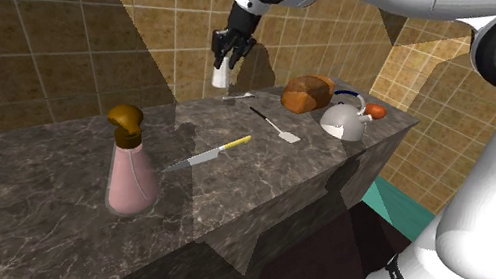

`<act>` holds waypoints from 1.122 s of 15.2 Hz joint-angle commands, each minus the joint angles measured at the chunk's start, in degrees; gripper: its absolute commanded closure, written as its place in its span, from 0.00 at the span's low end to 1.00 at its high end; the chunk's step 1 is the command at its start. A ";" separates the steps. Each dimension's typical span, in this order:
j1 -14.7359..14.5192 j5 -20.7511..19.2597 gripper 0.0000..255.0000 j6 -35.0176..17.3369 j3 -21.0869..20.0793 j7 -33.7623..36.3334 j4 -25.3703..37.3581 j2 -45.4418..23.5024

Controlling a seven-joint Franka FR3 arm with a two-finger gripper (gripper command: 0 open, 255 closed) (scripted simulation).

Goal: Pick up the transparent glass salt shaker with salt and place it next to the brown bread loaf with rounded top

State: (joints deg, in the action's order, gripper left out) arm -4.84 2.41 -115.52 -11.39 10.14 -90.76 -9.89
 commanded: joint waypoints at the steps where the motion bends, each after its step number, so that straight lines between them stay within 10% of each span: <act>1: 1.25 0.77 1.00 0.10 0.69 -2.12 -0.60 0.57; 17: 13.70 7.09 1.00 3.96 8.44 -23.63 2.39 -1.06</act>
State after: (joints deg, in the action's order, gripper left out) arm 7.95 9.08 -111.77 -3.49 -11.87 -88.74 -10.53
